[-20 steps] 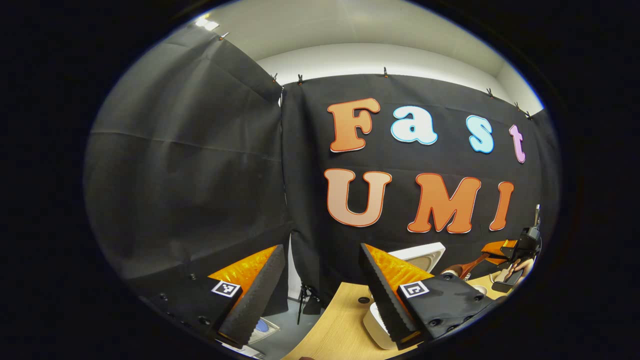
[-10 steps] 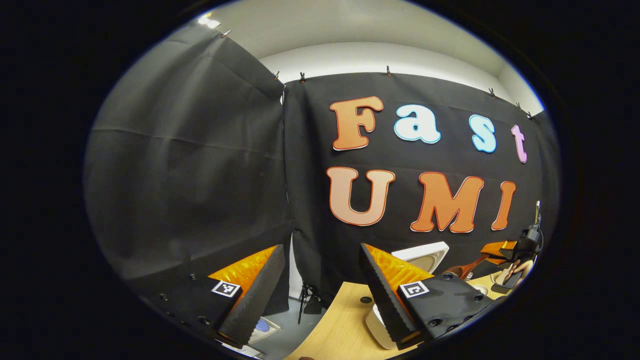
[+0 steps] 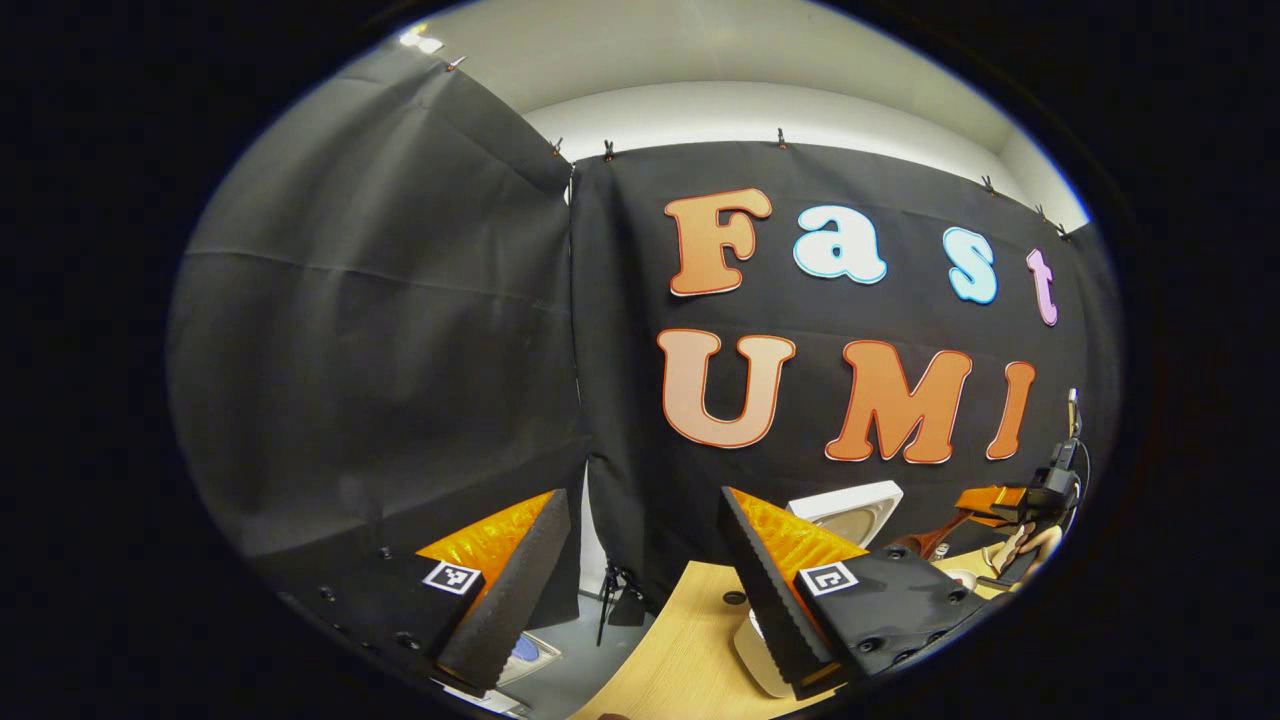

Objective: Close the left gripper, press the button to open the rice cooker; take a wooden spoon from the chopstick holder with the right hand, scoop a spoonful of rice and pour it into the rice cooker, then put the wooden spoon back into the chopstick holder.

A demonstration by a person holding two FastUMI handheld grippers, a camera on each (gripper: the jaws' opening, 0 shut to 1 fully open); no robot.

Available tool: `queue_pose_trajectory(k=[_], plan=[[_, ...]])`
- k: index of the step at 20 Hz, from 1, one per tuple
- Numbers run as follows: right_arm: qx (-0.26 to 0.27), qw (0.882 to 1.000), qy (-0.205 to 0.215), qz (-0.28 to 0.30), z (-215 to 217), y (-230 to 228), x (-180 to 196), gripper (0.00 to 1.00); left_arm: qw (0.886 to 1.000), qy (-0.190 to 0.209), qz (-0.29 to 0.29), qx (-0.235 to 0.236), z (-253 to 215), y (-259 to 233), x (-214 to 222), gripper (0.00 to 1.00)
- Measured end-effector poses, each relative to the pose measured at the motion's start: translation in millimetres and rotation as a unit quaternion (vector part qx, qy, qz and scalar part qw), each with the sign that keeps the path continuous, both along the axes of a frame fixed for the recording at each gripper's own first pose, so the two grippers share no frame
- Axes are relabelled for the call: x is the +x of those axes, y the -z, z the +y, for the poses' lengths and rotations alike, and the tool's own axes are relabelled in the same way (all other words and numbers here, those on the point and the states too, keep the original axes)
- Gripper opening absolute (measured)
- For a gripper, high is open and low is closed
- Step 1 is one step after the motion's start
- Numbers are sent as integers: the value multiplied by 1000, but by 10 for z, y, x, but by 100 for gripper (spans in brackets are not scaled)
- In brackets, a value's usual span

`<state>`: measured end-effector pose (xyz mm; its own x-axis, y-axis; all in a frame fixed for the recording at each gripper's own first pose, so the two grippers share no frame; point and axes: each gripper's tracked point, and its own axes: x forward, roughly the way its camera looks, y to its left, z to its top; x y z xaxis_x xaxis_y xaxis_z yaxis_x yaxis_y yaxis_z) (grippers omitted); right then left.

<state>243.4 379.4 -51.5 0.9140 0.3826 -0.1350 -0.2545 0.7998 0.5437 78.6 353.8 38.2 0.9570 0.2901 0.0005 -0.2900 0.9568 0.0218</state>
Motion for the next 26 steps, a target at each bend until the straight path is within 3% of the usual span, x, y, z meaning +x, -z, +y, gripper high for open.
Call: queue_pose_trajectory(k=[7, 14, 18, 23, 26], plan=[[-92, 995, -14, -43, 131, -28, -47, 12, 1000, 2, 3, 0, 5, 27, 3, 100], [-190, 976, -41, -94, 334, -47, -161, 12, 1000, -2, 2, -1, 24, 42, -36, 100], [-213, 970, -54, -106, 427, -36, -216, 12, 1000, -4, 2, -3, 35, 55, -68, 100], [-268, 953, -67, -125, 448, 80, -266, 12, 1000, -11, 6, -5, 49, 114, -118, 100], [-238, 962, -79, -109, 428, 129, -317, 12, 1000, -14, 6, -12, 11, 133, -137, 100]])
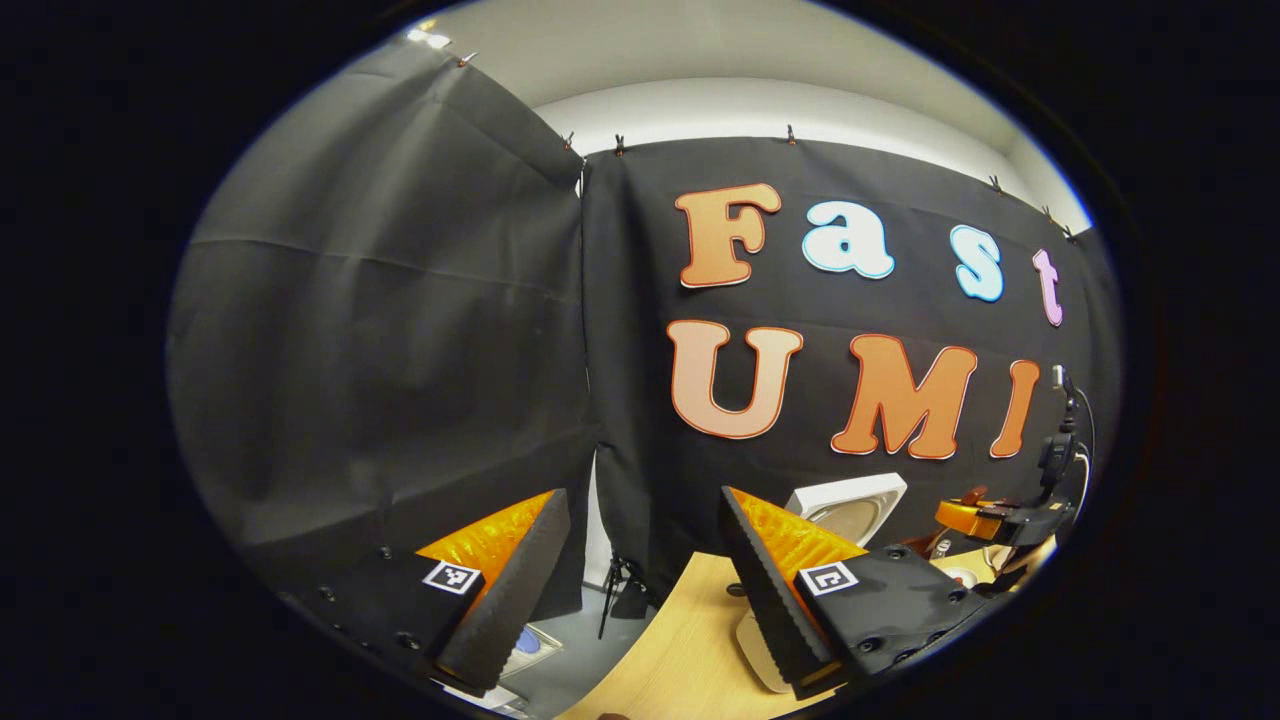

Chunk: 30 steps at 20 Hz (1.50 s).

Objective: Close the left gripper, press the button to open the rice cooker; take a wooden spoon from the chopstick holder with the right hand, scoop a spoonful of rice and pour it into the rice cooker, then put the wooden spoon back into the chopstick holder.

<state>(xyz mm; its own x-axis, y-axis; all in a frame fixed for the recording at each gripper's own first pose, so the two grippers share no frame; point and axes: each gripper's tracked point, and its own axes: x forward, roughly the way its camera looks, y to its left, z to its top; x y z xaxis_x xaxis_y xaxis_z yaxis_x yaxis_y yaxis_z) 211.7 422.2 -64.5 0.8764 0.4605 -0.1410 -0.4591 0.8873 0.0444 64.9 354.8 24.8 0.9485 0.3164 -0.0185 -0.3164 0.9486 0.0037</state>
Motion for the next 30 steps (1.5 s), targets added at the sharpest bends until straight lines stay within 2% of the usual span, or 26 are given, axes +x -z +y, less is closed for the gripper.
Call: queue_pose_trajectory(k=[4, 7, 15, 22, 25, 30], plan=[[32, 999, 5, 9, -285, -80, -42, 12, 1000, -5, -5, -3, -128, -31, -53, 100], [68, 997, 14, 26, -709, -148, -123, 12, 1000, -4, -6, -9, -316, -17, -30, 100], [71, 991, 102, 39, -2470, -57, -424, 12, 1000, 9, -16, -4, -984, -54, 36, 100], [63, 980, 173, 70, -3759, 347, -832, 12, 1000, 15, -6, 1, -1471, 44, 80, 99], [68, 975, 193, 88, -4117, 576, -978, 12, 1000, 3, 0, 17, -1542, 68, 74, 99], [64, 968, 209, 121, -4461, 1026, -1123, 12, 1000, 3, -12, 18, -1720, 36, 75, 99]])
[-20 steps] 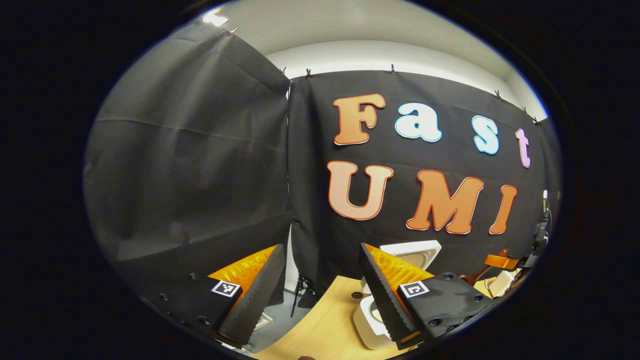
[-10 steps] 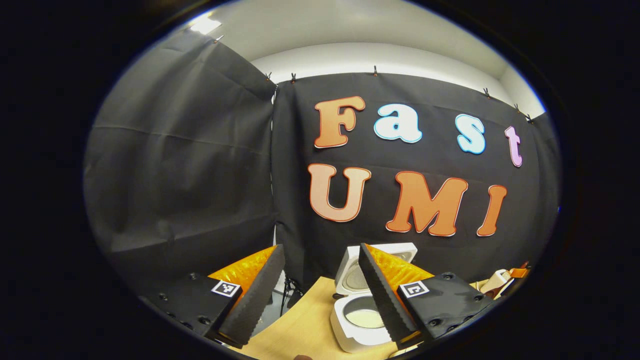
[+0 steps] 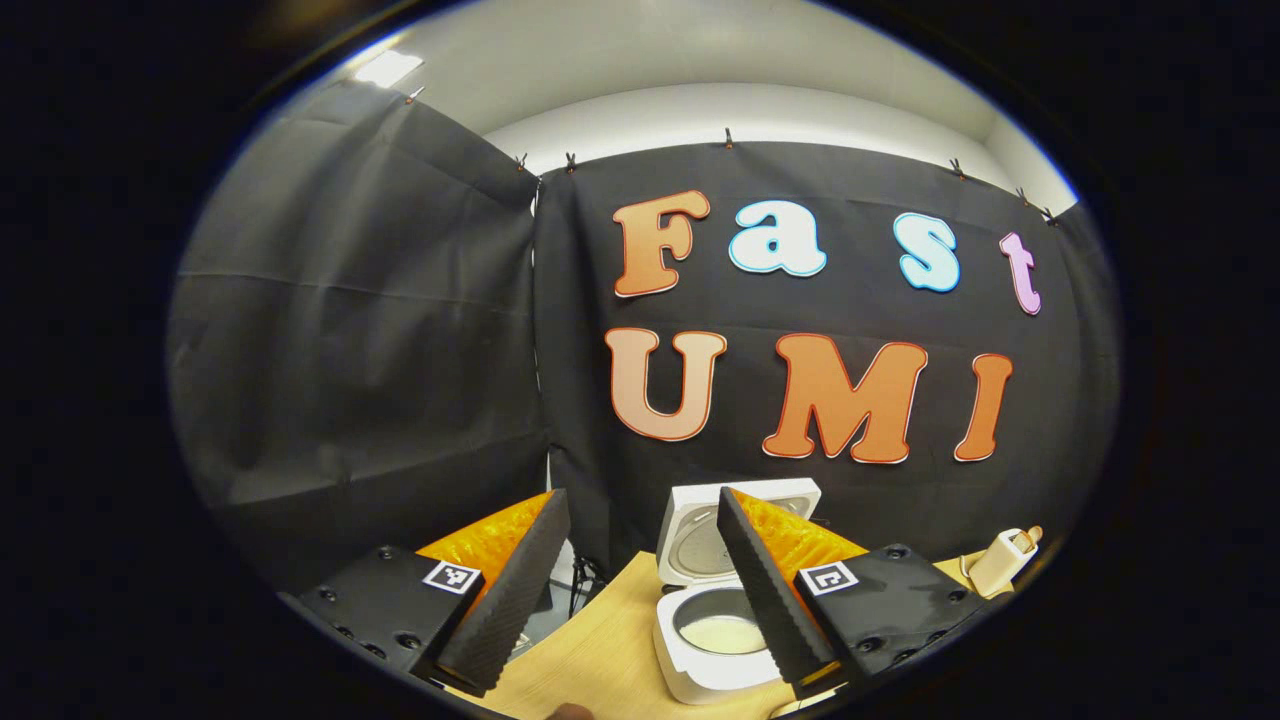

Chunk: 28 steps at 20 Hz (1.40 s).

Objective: Close the left gripper, press the button to open the rice cooker; take a wooden spoon from the chopstick holder with the right hand, scoop a spoonful of rice and pour it into the rice cooker, then put the wooden spoon back into the chopstick holder.

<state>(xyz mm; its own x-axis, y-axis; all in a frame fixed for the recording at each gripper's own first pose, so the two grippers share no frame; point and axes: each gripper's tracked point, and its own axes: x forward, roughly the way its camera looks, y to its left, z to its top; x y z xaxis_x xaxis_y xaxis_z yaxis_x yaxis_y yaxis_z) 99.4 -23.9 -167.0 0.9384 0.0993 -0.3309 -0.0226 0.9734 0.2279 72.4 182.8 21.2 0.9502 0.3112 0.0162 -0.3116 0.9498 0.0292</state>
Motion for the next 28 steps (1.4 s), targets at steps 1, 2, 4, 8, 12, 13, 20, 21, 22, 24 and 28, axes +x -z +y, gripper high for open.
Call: queue_pose_trajectory(k=[1, 2, 4, 8, 12, 13, 20, 21, 22, 24, 28], plan=[[0, 1000, 0, 8, -51, 120, 0, 12, 1000, -4, 1, -1, -19, 17, -10, 99], [2, 1000, 0, 18, -92, 245, -5, 12, 1000, -4, 5, -1, -53, 43, -4, 99], [12, 999, 0, 32, -112, 485, 18, 12, 1000, 7, 16, -3, -190, 105, 20, 99], [25, 998, -4, 57, -133, 902, 92, 12, 999, 18, 27, 12, -294, 80, 22, 99], [53, 997, -3, 59, -163, 1058, 107, 14, 1000, 11, 21, 15, -358, 26, 106, 100], [47, 997, 2, 60, -192, 1071, 145, 16, 1000, 16, 21, 11, -380, 28, 164, 100], [-40, 998, 29, 35, -408, 891, 53, 89, 999, 39, 14, -13, -536, -164, 732, 100], [-56, 997, 35, 32, -450, 850, 38, 95, 999, 46, 11, -18, -578, -215, 816, 100], [-72, 996, 43, 25, -493, 779, 39, 95, 998, 54, 5, -25, -616, -284, 911, 100], [-92, 994, 56, 6, -568, 586, 32, 95, 998, 59, -4, -32, -607, -453, 1104, 100], [-101, 992, 76, -17, -623, 261, 32, 95, 999, 53, 2, -14, -505, -644, 1627, 100]])
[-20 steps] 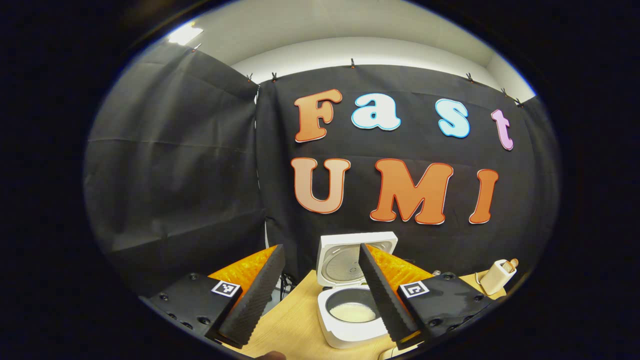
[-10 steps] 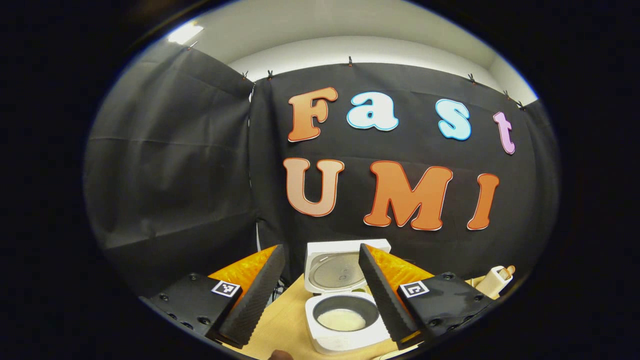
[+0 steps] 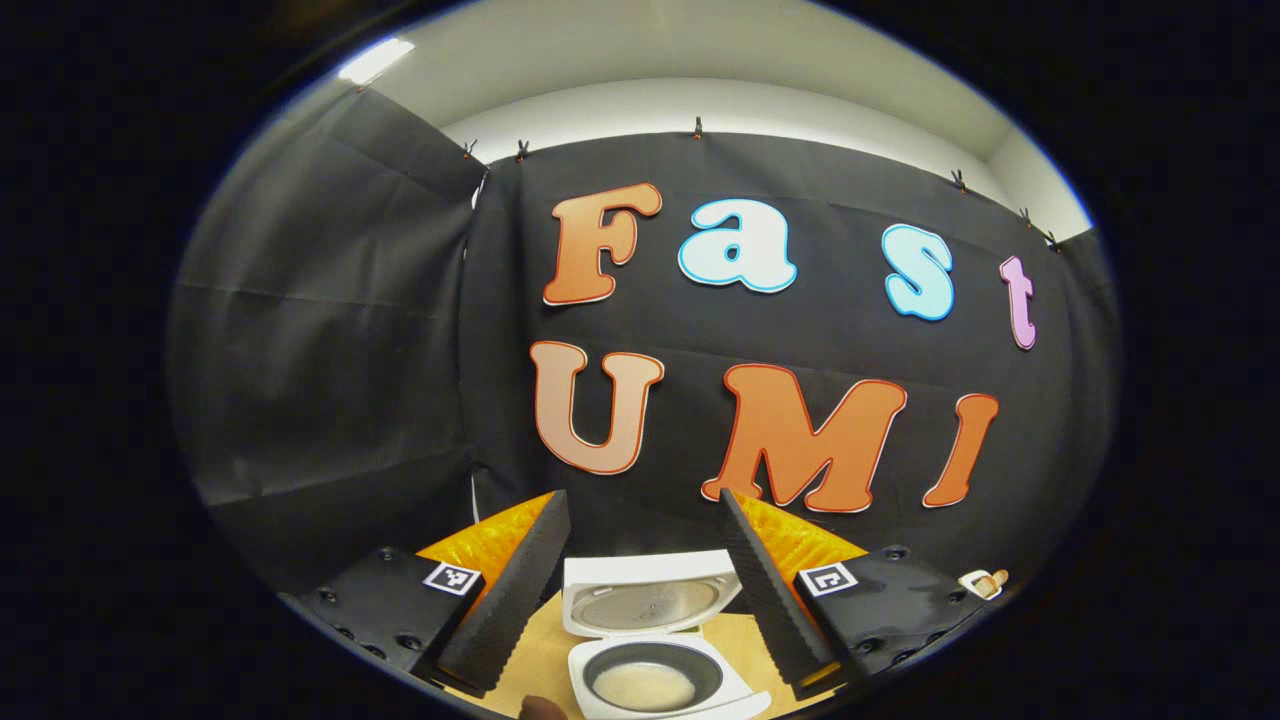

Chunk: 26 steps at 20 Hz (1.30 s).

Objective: Close the left gripper, press the button to open the rice cooker; take a wooden spoon from the chopstick holder with the right hand, scoop a spoonful of rice and pour it into the rice cooker, then put the wooden spoon back into the chopstick holder.

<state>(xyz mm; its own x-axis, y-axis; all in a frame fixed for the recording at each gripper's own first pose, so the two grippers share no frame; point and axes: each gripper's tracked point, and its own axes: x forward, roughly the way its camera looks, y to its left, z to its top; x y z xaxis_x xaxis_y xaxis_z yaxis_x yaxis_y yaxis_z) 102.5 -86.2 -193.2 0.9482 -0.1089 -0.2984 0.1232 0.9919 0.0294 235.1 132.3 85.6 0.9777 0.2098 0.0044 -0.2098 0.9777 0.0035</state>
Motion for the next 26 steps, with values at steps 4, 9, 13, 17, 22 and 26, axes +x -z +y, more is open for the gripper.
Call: queue_pose_trajectory(k=[4, 9, 13, 17, 22, 26], plan=[[-14, 1000, 4, -13, 51, -184, -56, 95, 998, 7, 51, -21, 68, 161, 734, 100], [-11, 1000, 11, -19, 122, -310, -110, 95, 989, 4, 149, 20, 169, 818, 1624, 100], [-14, 999, 15, -29, 152, -435, -175, 95, 976, 8, 219, -6, 158, 1492, 1948, 100], [-11, 999, 27, -39, 127, -530, -242, 95, 969, -7, 245, -37, 242, 1818, 1970, 100], [5, 998, 23, -51, 196, -622, -247, 95, 966, -28, 251, -50, 337, 1957, 1741, 99], [14, 998, -2, -60, 334, -693, -249, 95, 965, -23, 255, -55, 165, 2064, 1356, 100]])
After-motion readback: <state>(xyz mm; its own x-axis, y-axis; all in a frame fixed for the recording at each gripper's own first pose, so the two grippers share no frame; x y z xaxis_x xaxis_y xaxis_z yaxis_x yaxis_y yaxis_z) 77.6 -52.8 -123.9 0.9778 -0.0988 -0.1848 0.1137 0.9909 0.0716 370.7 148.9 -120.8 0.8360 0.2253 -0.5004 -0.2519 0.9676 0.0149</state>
